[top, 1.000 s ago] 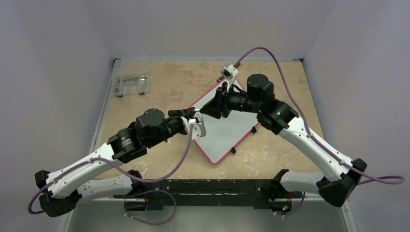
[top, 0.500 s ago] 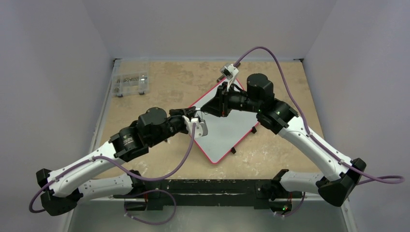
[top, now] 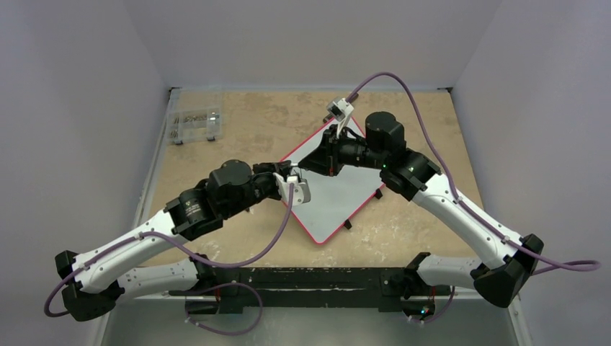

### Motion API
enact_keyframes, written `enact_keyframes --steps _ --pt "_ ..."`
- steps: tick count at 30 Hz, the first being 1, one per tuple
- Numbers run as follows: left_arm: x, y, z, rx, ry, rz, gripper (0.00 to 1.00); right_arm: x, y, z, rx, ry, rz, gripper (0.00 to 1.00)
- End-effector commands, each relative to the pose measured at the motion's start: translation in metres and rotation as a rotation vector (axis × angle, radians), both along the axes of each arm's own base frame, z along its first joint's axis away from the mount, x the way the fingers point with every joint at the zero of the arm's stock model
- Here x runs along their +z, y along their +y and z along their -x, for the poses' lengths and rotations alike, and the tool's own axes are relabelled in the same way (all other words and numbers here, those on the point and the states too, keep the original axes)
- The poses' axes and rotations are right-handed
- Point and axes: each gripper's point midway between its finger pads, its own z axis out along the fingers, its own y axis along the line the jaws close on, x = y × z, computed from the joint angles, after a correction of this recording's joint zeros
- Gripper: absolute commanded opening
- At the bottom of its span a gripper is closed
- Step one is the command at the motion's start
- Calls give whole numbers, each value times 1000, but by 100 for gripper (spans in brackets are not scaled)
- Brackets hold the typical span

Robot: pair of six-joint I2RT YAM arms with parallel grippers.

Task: Write a sentence on the whiteboard
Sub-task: Pass from the left arm to the right, then hold the whiteboard on the whiteboard stand.

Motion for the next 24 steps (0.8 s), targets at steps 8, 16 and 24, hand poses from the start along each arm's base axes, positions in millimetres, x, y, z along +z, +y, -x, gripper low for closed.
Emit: enact_keyframes --steps 8,16,24 --pt "23 13 6 7 -13 104 64 -3 -16 -15 -140 -42 22 0" --pt "23 41 10 87 242 251 77 -2 -39 -31 -295 -98 42 0" --pt "14 48 -21 245 524 353 81 -23 -53 -27 -325 -100 87 0"
